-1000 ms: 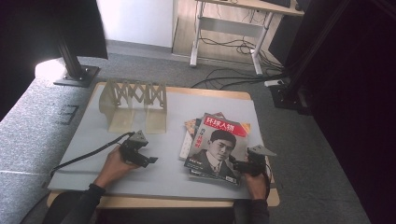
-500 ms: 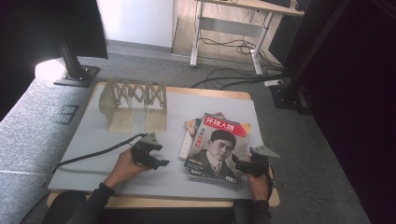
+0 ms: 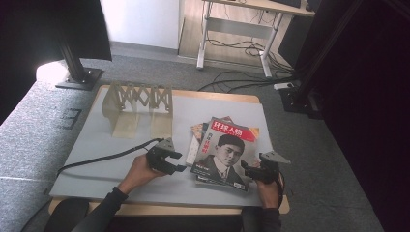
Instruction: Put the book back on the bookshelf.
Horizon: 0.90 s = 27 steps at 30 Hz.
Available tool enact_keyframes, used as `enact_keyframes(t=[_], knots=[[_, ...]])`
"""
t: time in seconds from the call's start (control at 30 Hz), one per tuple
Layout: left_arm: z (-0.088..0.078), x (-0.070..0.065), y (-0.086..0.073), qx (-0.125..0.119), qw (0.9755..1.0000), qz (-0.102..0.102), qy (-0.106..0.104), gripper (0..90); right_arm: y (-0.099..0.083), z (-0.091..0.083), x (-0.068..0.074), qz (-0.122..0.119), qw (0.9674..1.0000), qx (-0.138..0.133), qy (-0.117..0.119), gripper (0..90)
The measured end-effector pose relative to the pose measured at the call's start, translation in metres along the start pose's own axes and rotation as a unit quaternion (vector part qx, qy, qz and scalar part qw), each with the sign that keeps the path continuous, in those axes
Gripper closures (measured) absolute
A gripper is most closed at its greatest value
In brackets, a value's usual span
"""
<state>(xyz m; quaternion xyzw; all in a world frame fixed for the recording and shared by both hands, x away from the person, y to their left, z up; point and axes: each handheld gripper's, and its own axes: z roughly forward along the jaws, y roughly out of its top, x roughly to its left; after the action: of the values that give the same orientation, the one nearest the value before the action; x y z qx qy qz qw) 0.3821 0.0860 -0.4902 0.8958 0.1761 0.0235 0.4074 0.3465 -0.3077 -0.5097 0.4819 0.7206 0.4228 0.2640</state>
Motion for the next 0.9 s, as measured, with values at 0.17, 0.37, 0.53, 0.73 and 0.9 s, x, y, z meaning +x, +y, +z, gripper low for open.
enact_keyframes(t=[0.17, 0.37, 0.53, 0.73, 0.9], knots=[[0.013, -0.005, 0.005, 0.008, 0.9999, 0.012, -0.008, 46.3, 0.0, 0.0, 0.0, -0.003, 1.0, 0.003, 0.003, 10.8], [0.021, -0.007, 0.005, 0.008, 0.9997, 0.008, -0.021, 50.6, 0.0, 0.0, 0.0, -0.005, 1.0, 0.003, 0.003, 11.1], [0.027, -0.007, 0.002, 0.015, 0.9996, 0.007, -0.023, 51.1, -0.002, -0.002, -0.001, -0.004, 1.0, 0.004, 0.002, 11.3], [0.031, -0.009, 0.005, 0.027, 0.9993, 0.02, -0.017, 50.3, -0.001, -0.002, -0.002, -0.006, 1.0, 0.005, 0.002, 11.7], [0.032, -0.005, 0.008, 0.01, 0.9999, 0.004, 0.006, 53.0, -0.001, -0.002, -0.002, -0.008, 1.0, 0.006, 0.001, 12.0]])
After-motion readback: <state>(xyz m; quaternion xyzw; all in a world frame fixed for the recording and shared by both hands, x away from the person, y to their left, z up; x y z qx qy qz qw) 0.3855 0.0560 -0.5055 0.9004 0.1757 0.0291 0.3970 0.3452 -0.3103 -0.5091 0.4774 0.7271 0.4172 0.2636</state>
